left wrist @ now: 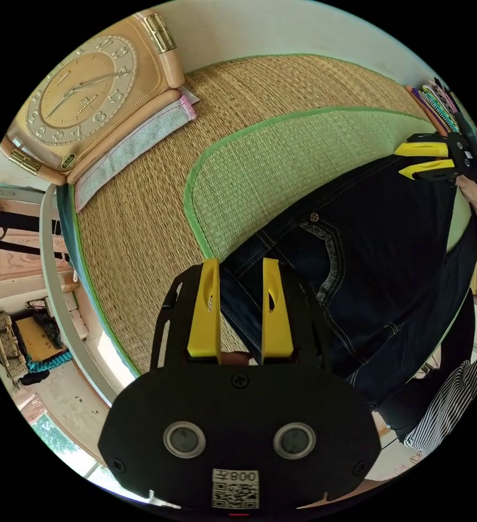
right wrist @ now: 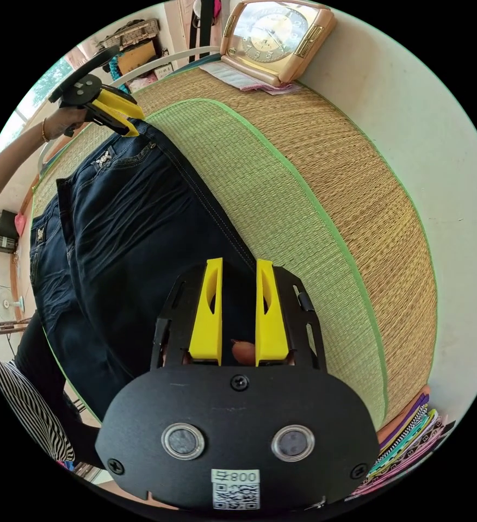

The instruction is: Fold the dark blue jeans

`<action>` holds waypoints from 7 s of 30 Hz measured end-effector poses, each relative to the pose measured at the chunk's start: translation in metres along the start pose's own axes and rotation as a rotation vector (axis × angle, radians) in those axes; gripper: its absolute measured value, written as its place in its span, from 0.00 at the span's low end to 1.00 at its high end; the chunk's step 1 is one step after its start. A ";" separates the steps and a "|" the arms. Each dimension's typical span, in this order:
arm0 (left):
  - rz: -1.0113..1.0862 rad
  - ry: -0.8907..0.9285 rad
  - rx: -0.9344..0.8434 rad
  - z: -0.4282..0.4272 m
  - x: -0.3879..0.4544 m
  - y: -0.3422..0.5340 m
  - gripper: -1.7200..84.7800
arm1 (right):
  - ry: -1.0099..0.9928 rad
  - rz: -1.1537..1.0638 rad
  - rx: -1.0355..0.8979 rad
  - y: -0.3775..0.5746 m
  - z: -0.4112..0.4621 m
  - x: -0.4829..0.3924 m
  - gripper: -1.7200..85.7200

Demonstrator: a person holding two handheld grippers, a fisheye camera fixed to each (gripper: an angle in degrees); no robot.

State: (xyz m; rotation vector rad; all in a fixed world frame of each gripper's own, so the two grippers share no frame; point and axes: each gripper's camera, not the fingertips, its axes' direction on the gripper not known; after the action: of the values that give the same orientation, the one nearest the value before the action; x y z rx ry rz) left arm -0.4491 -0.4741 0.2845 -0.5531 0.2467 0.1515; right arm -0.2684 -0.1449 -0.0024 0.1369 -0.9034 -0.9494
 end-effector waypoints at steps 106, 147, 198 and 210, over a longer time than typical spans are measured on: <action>0.010 0.104 -0.084 0.058 0.210 0.354 0.02 | -0.217 -0.098 -0.032 0.265 0.146 -0.351 0.03; -0.068 0.554 0.177 0.291 0.257 0.322 0.02 | -0.560 0.287 0.100 0.349 0.110 -0.245 0.03; 0.379 0.621 0.220 0.429 0.524 0.033 0.03 | 0.002 0.728 0.161 0.607 -0.166 -0.085 0.02; 0.452 0.417 0.046 0.472 0.614 -0.012 0.05 | -0.126 0.918 0.244 0.783 -0.128 -0.149 0.02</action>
State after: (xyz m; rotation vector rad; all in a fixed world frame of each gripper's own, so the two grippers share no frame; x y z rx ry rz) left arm 0.2325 -0.1844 0.5122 -0.4730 0.7801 0.4681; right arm 0.2897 0.4050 0.1941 -0.1324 -1.0486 0.0068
